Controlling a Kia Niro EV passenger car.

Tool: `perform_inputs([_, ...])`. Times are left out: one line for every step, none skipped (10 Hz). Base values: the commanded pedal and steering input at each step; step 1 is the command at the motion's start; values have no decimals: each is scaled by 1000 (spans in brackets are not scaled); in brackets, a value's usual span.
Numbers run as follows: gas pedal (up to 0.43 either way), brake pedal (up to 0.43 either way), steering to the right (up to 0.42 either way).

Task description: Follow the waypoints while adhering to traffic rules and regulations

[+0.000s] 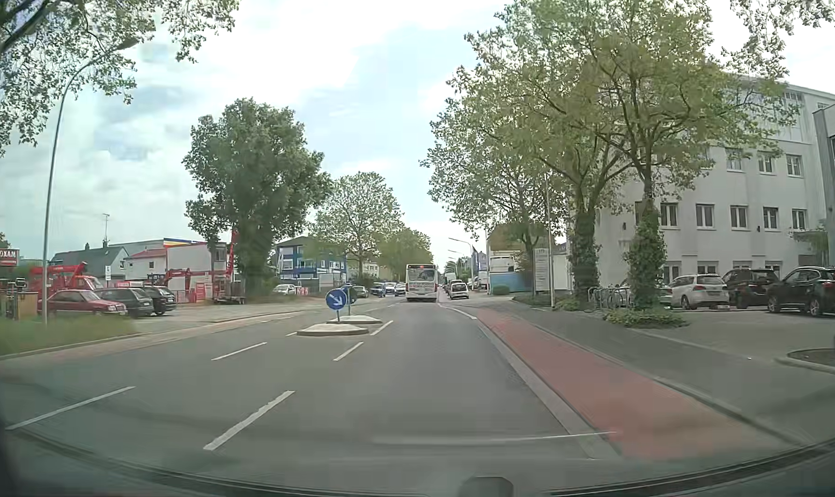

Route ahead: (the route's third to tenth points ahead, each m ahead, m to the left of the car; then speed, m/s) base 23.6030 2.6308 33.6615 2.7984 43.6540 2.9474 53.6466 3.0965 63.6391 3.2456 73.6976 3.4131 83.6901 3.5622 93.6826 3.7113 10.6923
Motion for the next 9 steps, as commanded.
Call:
perform_inputs([67, 18, -3])
perform_inputs([67, 18, -3])
perform_inputs([67, 18, -3])
perform_inputs([67, 18, -3])
perform_inputs([67, 18, -3])
perform_inputs([67, 18, -3])
perform_inputs([67, 18, -3])
perform_inputs([67, 18, -3])
perform_inputs([67, 18, -4])
